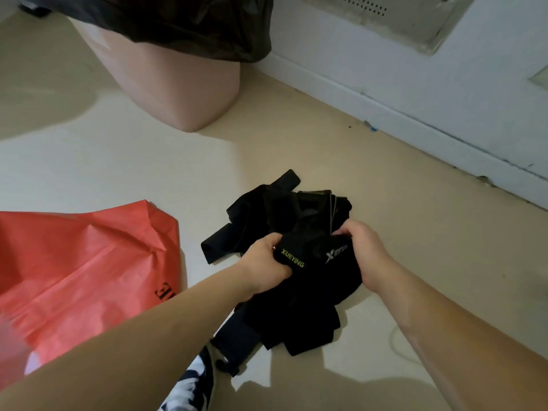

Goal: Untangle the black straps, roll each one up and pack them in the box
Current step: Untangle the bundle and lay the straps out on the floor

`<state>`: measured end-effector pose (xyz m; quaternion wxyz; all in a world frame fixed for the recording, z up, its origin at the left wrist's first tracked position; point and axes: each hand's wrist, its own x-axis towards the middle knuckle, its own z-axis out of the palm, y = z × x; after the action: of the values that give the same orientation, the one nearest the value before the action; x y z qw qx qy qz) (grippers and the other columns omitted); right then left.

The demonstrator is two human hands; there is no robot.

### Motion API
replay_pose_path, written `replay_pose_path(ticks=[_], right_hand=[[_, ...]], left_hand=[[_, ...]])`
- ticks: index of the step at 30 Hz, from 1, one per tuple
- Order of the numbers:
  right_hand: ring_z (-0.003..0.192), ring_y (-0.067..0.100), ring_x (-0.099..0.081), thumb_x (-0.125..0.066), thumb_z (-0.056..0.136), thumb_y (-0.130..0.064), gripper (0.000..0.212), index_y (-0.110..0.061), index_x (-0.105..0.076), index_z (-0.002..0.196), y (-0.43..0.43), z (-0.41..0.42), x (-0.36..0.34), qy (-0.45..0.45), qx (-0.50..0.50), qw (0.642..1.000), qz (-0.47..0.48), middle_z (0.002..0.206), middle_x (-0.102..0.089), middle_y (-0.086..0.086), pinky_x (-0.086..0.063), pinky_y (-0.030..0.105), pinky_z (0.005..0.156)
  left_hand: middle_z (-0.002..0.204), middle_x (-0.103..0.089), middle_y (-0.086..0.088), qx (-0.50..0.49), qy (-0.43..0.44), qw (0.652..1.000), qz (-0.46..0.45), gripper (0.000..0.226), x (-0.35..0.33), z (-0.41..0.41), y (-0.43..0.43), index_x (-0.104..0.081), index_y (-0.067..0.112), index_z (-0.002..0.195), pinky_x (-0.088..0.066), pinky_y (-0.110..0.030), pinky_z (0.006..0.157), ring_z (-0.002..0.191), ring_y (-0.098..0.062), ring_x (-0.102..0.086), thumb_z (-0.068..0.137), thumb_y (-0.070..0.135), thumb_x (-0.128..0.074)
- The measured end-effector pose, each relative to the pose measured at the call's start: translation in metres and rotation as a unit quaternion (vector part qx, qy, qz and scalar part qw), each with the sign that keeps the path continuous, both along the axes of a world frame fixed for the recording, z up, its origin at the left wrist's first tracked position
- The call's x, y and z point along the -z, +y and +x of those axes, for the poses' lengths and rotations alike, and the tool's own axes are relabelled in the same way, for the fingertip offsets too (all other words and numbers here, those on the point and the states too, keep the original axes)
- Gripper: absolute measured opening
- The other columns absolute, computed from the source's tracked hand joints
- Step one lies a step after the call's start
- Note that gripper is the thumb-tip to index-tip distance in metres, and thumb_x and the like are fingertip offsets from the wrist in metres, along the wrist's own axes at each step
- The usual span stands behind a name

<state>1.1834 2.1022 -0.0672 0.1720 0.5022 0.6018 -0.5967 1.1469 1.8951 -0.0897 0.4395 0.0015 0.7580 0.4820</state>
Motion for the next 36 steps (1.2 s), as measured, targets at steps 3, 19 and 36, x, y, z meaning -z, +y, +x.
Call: replay_pose_path(ticks=[3,19,36], right_hand=[[0.089,0.02,-0.074,-0.079,0.091,-0.044,0.032,-0.015,-0.073,0.104,0.006,0.005,0.004,-0.012,-0.14,0.99,0.027,0.102,-0.076,0.005,-0.053,0.031,0.069],[0.089,0.037,-0.066,-0.059,0.049,-0.006,0.052,-0.011,-0.067,0.1,0.013,-0.002,0.007,0.091,-0.028,0.983,-0.154,0.096,-0.069,0.015,-0.055,0.039,0.074],[0.059,0.021,-0.068,-0.06,0.096,-0.01,0.011,-0.007,-0.071,0.093,0.028,-0.008,-0.031,0.089,-0.179,0.963,-0.183,0.072,-0.072,0.009,-0.053,0.033,0.06]], left_hand=[[0.1,-0.076,-0.004,0.027,0.009,1.0,-0.002,0.033,-0.002,0.003,0.008,-0.069,0.027,0.11,-0.065,-0.03,0.082,0.093,-0.019,-0.076,0.087,0.003,-0.073],[0.066,-0.063,-0.003,-0.105,-0.016,0.99,0.096,0.039,-0.014,-0.009,0.015,-0.055,0.02,0.067,-0.054,-0.028,0.063,0.062,-0.017,-0.063,0.103,0.014,-0.068],[0.095,-0.08,-0.003,-0.128,0.017,0.992,-0.009,0.013,-0.014,0.003,0.009,-0.076,0.021,0.106,-0.064,-0.041,0.09,0.091,-0.021,-0.078,0.105,0.026,-0.064]])
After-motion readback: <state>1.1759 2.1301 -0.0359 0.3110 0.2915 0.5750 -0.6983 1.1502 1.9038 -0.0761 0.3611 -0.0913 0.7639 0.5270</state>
